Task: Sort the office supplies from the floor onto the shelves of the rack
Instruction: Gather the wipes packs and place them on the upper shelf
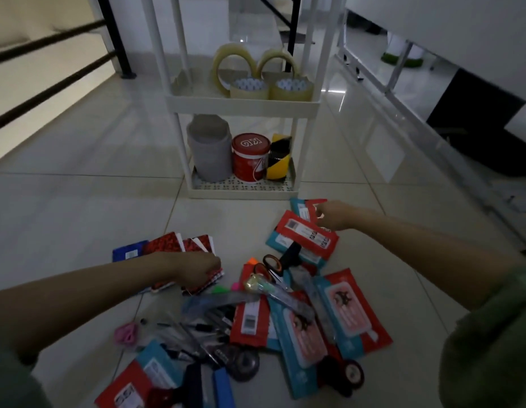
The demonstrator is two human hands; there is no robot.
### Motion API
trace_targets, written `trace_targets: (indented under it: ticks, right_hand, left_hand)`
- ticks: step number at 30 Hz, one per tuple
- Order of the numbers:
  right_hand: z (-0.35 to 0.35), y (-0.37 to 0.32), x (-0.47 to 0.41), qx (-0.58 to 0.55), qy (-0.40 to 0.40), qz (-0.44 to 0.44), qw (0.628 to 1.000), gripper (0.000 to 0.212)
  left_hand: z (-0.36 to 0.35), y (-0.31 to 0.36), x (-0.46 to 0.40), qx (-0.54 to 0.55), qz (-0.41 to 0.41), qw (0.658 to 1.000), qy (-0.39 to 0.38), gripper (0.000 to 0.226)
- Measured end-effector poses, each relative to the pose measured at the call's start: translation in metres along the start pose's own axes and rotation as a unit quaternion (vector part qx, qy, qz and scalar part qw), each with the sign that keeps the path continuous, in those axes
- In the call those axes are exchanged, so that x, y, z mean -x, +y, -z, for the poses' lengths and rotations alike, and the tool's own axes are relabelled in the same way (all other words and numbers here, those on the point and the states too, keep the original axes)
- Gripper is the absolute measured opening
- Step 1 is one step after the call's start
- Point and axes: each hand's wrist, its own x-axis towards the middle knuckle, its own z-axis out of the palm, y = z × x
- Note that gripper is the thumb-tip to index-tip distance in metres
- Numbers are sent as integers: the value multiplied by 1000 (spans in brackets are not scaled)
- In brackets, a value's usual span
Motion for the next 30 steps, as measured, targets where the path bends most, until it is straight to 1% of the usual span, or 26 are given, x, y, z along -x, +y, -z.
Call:
trace_targets:
  ticks: [2,6,10,15,17,19,22,24,27,29,30]
  right_hand:
    - [-7,8,-3,-67,38,-27,997,34]
    - [-27,15,-17,-120,55,-29,991,31]
    - [-51,16,-33,-144,36,-45,988,26]
    - [-63,23,-42,-111,-10,-79,991,29]
    - [-63,27,-42,-121,-6,-83,989,30]
    - [-65,31,-40,-165,-14,-88,982,31]
    - [-64,32,-38,-274,-42,-95,956,33]
    - [-58,28,-34,-298,-38,-90,949,32]
    - [-40,17,-31,-268,6,-67,961,30]
    - [-25,7,-31,-195,64,-49,978,29]
    - [-18,1,-30,-144,100,-39,984,30]
  left_hand:
    - [1,7,-10,13,-10,1000,18,33]
    - [8,28,-28,57,-43,996,50,43]
    - [10,49,-44,92,-63,990,85,45]
    - [7,62,-57,130,-66,986,86,40]
    - [5,63,-59,137,-66,985,82,38]
    - [4,61,-59,139,-66,985,76,38]
    - [2,56,-58,135,-66,987,62,38]
    - [2,55,-55,129,-65,988,57,38]
    - [3,53,-50,140,-68,984,88,39]
    - [6,54,-49,205,-65,967,133,37]
    - [9,56,-48,265,-58,950,153,36]
